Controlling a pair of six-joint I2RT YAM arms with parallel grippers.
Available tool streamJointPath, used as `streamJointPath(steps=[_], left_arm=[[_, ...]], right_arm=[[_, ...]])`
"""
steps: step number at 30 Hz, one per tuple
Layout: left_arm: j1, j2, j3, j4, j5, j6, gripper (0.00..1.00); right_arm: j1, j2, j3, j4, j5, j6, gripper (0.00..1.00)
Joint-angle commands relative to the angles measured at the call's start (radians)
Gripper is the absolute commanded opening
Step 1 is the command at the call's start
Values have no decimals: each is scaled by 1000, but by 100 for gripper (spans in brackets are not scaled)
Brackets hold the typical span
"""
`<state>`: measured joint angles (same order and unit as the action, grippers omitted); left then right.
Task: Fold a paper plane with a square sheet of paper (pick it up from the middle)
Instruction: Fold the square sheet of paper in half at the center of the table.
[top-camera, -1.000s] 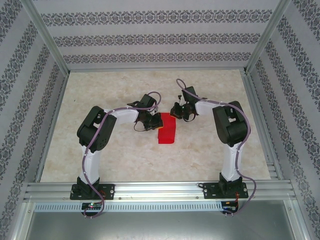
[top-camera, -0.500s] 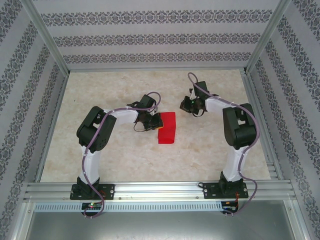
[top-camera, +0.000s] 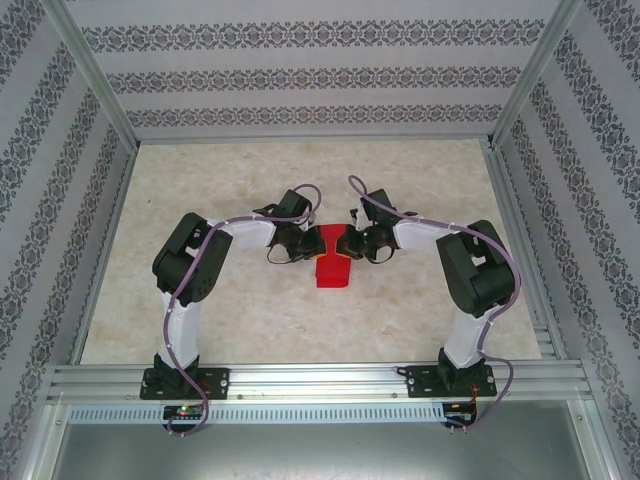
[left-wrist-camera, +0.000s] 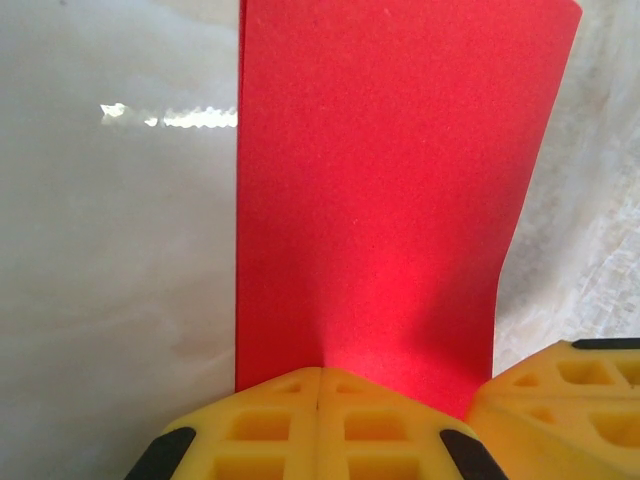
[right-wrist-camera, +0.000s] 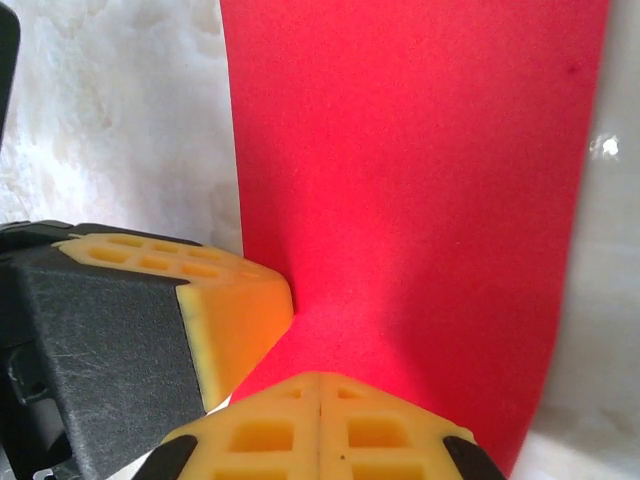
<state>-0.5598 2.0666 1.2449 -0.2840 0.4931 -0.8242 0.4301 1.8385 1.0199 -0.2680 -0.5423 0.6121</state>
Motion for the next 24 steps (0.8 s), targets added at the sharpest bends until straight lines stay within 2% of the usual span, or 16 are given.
streamJointPath(steps=[1, 12, 21, 24], left_arm=[[-7, 135, -101, -228, -181, -17, 0], [-7, 148, -98, -228, -183, -18, 0], [-6, 152, -96, -229, -187, -14, 0], [-7, 155, -94, -231, -186, -14, 0]], right_arm=[[16, 30, 10, -7, -15, 10, 0], [10, 22, -73, -74, 23, -28, 0], [4, -63, -187, -107, 39, -34, 0], [9, -104, -163, -74, -8, -21, 0]])
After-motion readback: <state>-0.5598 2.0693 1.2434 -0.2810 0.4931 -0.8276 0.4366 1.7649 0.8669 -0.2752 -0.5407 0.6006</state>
